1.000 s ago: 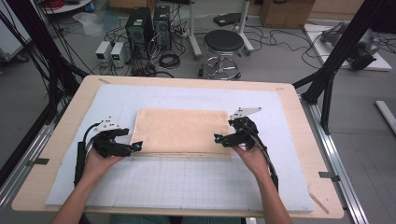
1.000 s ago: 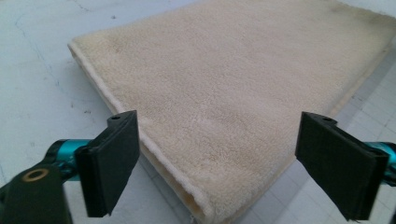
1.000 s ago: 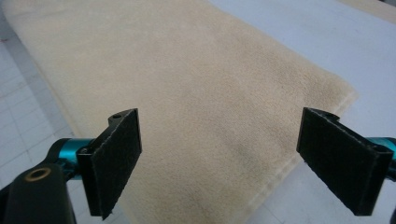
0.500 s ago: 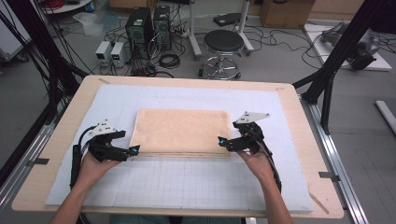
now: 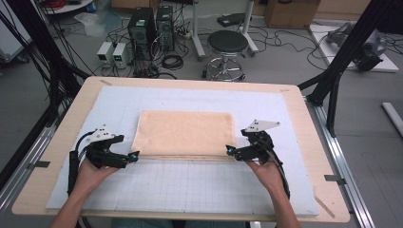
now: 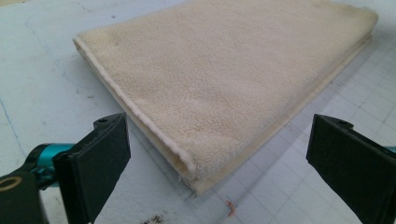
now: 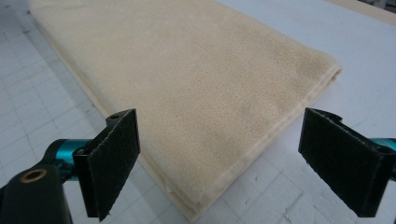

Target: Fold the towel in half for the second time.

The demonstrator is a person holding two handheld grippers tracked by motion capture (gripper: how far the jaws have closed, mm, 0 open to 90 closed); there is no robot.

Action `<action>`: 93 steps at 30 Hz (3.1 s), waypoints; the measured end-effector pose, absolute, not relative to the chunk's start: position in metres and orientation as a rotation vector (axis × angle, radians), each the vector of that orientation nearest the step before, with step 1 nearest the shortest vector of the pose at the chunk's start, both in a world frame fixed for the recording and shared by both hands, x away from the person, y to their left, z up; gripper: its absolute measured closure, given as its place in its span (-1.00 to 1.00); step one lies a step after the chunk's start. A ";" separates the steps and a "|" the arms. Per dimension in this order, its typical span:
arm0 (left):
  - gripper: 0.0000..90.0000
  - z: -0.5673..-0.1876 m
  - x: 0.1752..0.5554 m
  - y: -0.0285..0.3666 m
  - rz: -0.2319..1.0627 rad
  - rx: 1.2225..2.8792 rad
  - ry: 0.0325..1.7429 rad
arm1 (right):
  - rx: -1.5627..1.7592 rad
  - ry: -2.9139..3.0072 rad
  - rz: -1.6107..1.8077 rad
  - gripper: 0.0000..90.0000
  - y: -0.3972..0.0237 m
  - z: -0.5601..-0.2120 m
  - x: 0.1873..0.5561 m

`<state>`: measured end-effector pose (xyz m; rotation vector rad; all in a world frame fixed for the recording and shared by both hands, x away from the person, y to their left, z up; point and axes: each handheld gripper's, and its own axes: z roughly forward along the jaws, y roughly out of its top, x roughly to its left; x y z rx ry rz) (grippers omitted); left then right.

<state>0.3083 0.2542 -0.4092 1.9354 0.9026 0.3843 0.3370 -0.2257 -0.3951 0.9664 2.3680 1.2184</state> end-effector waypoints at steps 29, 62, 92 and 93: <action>-0.85 -0.404 0.279 0.264 0.405 1.934 0.880 | 0.922 2.318 1.223 -0.74 -0.245 -0.393 0.299; -0.85 -0.404 0.246 0.281 0.428 1.920 0.906 | 0.953 2.278 1.231 -0.74 -0.267 -0.396 0.263; -0.85 -0.406 0.231 0.288 0.441 1.917 0.923 | 0.977 2.284 1.215 -0.74 -0.279 -0.405 0.244; -0.85 -0.407 0.231 0.288 0.440 1.921 0.918 | 0.966 2.285 1.209 -0.74 -0.279 -0.405 0.245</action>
